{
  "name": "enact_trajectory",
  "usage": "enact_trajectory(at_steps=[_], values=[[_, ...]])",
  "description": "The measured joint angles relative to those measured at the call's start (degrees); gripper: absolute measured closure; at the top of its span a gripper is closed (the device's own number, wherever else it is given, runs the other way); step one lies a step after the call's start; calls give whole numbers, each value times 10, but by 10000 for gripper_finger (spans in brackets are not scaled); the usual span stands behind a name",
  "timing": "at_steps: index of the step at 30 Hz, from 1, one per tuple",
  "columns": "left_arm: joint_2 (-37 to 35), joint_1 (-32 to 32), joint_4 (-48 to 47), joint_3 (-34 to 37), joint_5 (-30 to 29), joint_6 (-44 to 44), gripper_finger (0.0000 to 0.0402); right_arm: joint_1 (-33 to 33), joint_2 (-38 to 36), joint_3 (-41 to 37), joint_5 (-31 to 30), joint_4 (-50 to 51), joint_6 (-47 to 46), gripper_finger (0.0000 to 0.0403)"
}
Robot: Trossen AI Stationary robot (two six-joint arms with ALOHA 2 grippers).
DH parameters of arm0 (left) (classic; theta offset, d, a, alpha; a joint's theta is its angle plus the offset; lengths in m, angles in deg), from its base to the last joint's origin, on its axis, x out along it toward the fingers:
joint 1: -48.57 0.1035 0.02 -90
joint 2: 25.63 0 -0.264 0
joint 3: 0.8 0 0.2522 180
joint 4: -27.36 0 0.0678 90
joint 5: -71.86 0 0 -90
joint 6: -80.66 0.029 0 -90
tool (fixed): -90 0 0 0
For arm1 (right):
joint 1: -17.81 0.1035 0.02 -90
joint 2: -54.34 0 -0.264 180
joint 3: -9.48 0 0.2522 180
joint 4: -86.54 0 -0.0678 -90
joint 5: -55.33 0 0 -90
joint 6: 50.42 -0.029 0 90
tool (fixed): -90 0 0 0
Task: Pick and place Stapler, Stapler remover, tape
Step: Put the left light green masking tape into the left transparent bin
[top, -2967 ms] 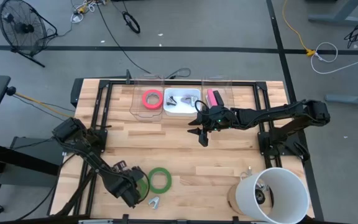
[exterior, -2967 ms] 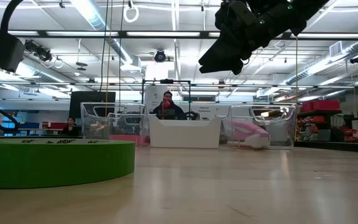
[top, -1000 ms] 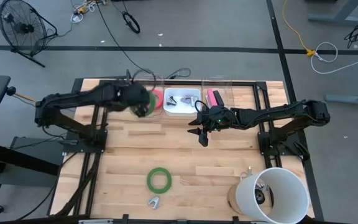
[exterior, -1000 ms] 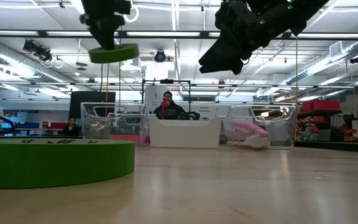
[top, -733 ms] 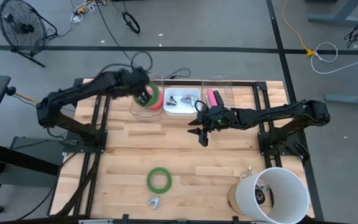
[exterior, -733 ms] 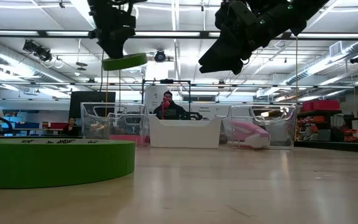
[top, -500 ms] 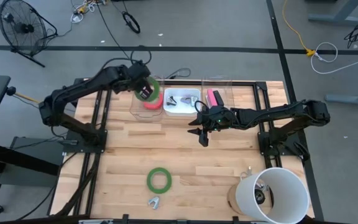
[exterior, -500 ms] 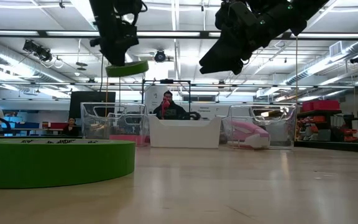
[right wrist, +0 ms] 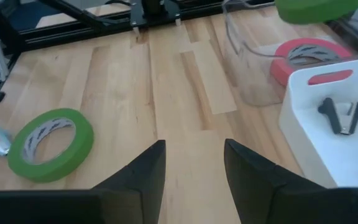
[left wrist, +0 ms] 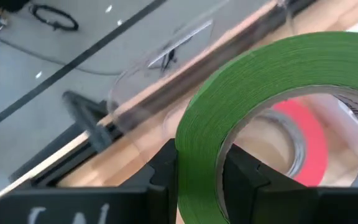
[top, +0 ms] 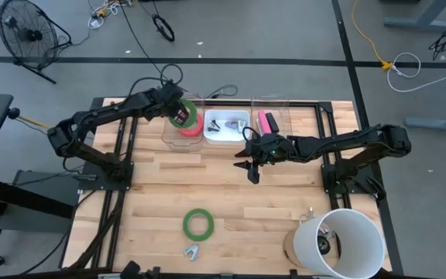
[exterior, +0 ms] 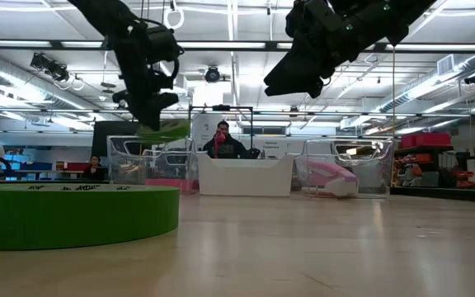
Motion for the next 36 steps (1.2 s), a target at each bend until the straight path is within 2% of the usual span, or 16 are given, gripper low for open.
enact_trajectory(at_steps=[9,22,30,36], values=[[11,19,50,66,26,-14,315,2,0,0,-9,1,2,239],[11,19,92,68,53,-59,314,2,0,0,-10,-4,3,239],[11,19,91,68,51,-65,243,2,0,0,-10,-4,3,239],[11,19,91,68,51,-73,246,2,0,0,-10,-4,3,239]])
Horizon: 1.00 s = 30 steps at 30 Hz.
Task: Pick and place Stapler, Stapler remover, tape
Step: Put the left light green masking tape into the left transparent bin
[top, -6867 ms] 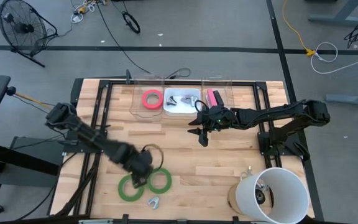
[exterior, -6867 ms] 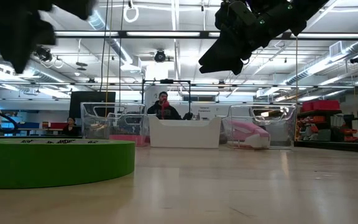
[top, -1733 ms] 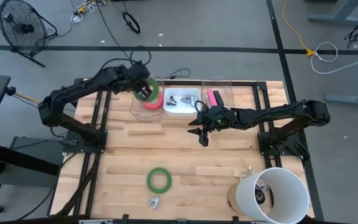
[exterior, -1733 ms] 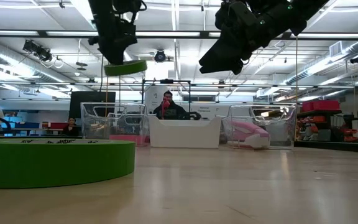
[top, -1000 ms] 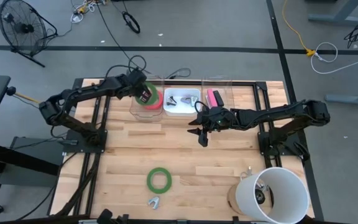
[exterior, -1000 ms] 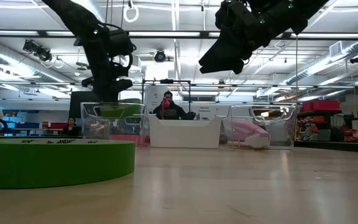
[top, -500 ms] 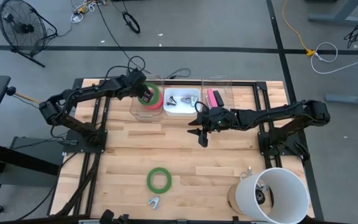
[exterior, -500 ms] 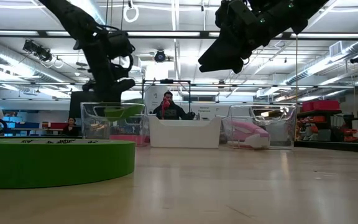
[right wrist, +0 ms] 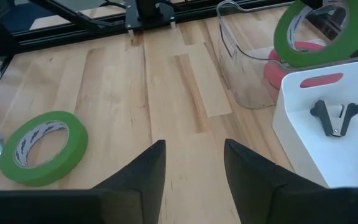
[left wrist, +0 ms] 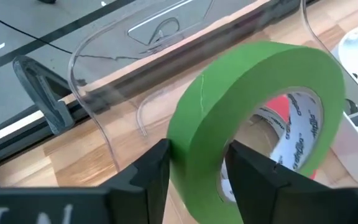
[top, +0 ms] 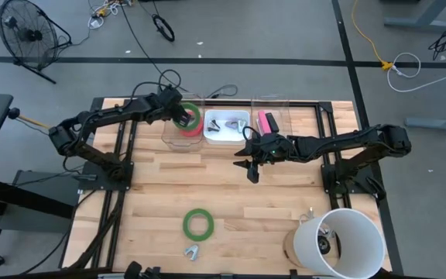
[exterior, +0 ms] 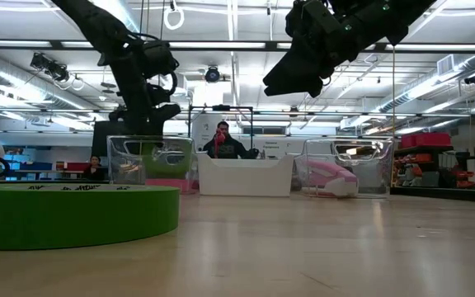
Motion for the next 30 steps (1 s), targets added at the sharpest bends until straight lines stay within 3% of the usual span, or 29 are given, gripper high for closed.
enact_trajectory(at_steps=[6,10,13,18,30], values=[[4,0,-1,0,39,-8,267,0,0,0,0,0,1,239],[4,-1,-1,0,-17,-32,284,0,0,0,0,0,1,239],[4,1,-2,0,-7,-41,289,0,0,0,0,0,1,239],[4,-1,-6,0,40,-45,281,0,0,0,0,0,3,239],[4,-1,-51,0,26,-47,254,0,0,0,0,0,3,239]])
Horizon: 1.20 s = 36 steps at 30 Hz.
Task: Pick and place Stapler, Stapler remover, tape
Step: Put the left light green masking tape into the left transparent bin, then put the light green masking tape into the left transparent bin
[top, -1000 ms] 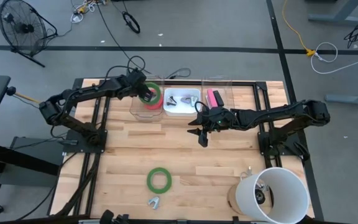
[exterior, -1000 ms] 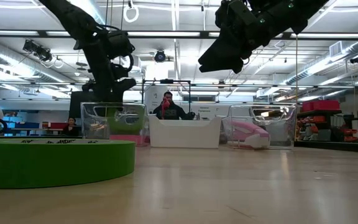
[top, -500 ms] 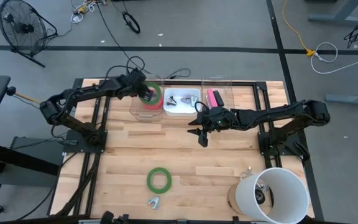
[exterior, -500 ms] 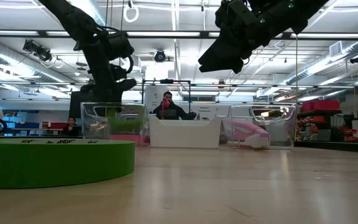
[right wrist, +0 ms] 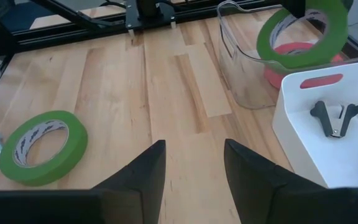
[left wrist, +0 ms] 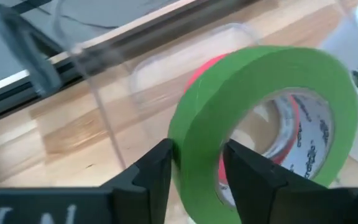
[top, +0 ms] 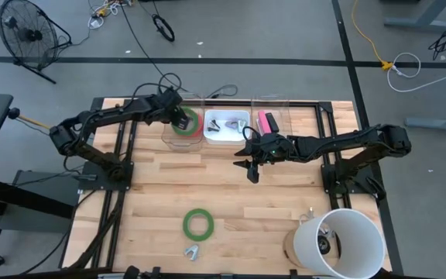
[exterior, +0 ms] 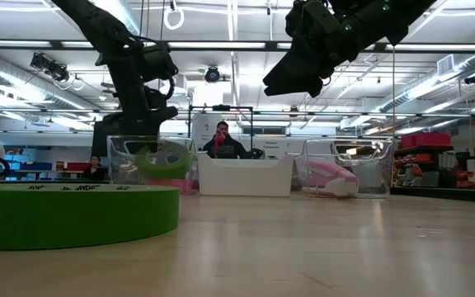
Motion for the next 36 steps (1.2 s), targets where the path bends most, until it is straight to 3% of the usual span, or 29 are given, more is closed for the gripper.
enact_trajectory(at_steps=[8,15,17,24,27,31,36], values=[[0,0,0,0,-27,-10,185,0,0,0,0,0,0,239],[0,0,14,0,-3,-8,169,0,0,0,0,0,1,239],[-2,0,14,0,38,7,168,0,0,0,0,0,1,239],[-31,-3,9,0,299,26,168,0,0,0,0,0,8,239],[-49,-20,-3,0,352,0,168,0,0,0,0,0,8,239],[-73,-68,-21,-1,349,-18,168,0,0,0,0,2,8,239],[-103,-171,-48,-1,284,-62,170,0,0,0,0,3,7,239]])
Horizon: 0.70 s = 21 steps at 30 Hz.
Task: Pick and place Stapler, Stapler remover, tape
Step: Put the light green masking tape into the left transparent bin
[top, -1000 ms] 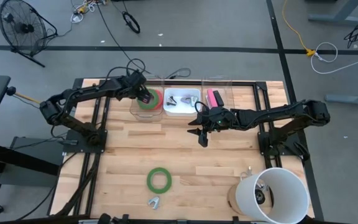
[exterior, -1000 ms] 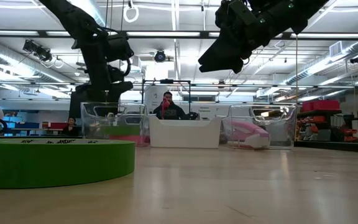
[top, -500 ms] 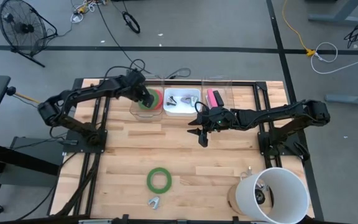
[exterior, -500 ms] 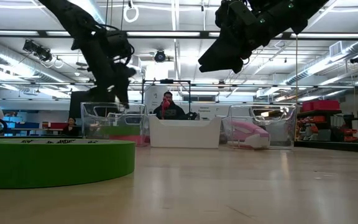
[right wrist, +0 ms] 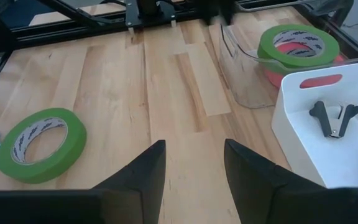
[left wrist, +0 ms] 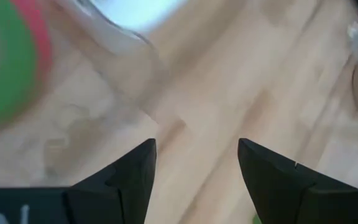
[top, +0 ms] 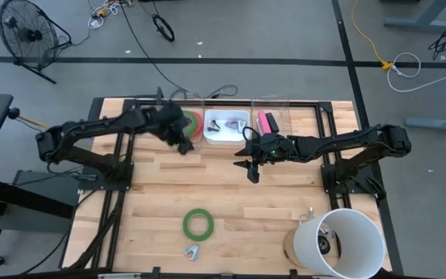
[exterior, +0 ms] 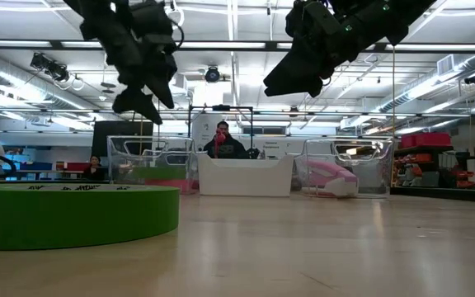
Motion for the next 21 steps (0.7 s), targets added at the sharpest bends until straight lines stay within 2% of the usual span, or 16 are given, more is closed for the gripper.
enact_trajectory(at_steps=[7,15,21], values=[[11,-209,-29,0,-124,-138,185,0,0,0,0,4,-6,239],[62,-420,-27,1,-209,-331,193,0,0,0,0,10,-10,239],[127,-508,22,1,-209,-458,193,0,0,0,0,10,-11,239]])
